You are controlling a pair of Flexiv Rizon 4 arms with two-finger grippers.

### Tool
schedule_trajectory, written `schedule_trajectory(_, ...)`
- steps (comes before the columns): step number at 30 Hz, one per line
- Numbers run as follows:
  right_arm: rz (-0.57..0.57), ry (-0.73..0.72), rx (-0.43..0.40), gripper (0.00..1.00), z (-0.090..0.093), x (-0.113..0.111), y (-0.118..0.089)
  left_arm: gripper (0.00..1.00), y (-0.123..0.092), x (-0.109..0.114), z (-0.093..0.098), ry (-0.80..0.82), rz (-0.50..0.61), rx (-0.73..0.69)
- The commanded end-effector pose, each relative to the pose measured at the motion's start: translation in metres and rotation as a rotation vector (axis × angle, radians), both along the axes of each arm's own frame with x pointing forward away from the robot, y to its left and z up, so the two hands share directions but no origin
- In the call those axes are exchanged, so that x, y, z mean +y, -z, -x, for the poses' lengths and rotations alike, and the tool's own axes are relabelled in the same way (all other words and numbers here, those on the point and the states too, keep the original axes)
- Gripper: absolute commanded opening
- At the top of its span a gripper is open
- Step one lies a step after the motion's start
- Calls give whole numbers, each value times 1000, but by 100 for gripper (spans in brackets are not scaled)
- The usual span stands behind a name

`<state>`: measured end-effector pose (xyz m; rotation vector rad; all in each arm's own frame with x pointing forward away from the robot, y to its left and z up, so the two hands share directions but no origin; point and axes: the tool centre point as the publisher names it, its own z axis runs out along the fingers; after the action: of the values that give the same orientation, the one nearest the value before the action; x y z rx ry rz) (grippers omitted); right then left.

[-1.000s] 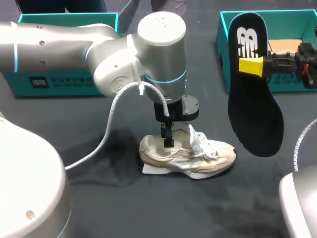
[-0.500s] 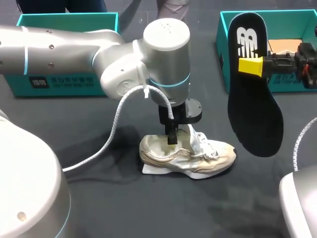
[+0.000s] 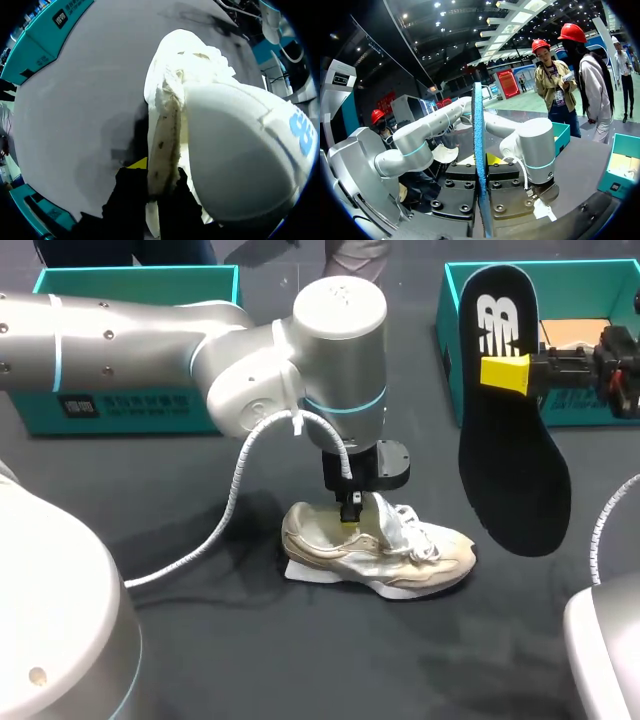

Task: Take the shoe out of the shoebox, open the shoe tongue, remove and reinsert the insole, then place the shoe into the shoebox

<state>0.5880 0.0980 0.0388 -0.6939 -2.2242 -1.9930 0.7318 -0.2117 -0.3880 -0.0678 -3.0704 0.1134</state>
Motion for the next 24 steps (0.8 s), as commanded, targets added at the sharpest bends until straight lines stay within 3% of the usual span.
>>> schedule_trajectory(1, 3, 7, 0, 0, 2, 7, -3, 0, -15, 7, -2, 46, 23, 12)
schedule_trajectory(12, 3, 7, 0, 0, 2, 7, -3, 0, -54, 15, -3, 337, 46, -6)
schedule_trajectory(22, 3, 7, 0, 0, 2, 7, -3, 0, -81, 24, 5, 756, 32, -108)
schedule_trajectory(24, 3, 7, 0, 0, 2, 7, -3, 0, -81, 24, 5, 756, 32, -108)
